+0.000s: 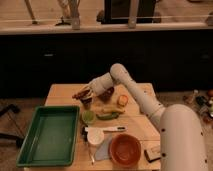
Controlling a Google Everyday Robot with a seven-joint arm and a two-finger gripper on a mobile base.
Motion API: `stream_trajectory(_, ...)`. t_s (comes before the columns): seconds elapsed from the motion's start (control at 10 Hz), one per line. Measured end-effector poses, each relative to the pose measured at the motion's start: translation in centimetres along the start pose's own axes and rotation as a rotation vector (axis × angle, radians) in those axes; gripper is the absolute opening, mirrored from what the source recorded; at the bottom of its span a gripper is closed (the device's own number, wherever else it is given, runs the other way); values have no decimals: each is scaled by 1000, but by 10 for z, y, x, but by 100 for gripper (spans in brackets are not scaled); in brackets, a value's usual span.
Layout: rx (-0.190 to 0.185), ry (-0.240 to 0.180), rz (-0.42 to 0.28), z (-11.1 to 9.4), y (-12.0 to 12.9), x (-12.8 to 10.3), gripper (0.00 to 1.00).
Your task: Place grapes in metal cup
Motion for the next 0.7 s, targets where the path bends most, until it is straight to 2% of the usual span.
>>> stream_trajectory(0.2, 2, 3, -3, -1, 0, 2, 0)
stream_trajectory(0.3, 2, 5, -2, -1, 0, 4, 3)
stream_trajectory(0.4, 4, 5, 0, -1, 0, 5, 10)
stream_trajectory(0.7, 19, 3, 16, -4, 3, 11, 39)
